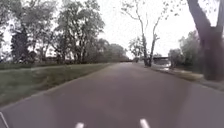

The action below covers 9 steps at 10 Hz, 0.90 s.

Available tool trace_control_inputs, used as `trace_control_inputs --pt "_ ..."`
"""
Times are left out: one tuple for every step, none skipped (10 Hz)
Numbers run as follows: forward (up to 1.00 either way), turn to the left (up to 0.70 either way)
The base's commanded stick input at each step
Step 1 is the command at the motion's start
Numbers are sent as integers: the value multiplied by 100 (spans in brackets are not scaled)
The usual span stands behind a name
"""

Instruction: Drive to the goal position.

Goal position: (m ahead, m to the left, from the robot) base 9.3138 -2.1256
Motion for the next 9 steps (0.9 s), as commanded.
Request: trace_control_inputs --pt "70 0" --pt "70 0" --pt "70 0" --pt "70 0" --pt "70 0" --pt "70 0" --pt "70 0" --pt "70 0" --pt "70 0"
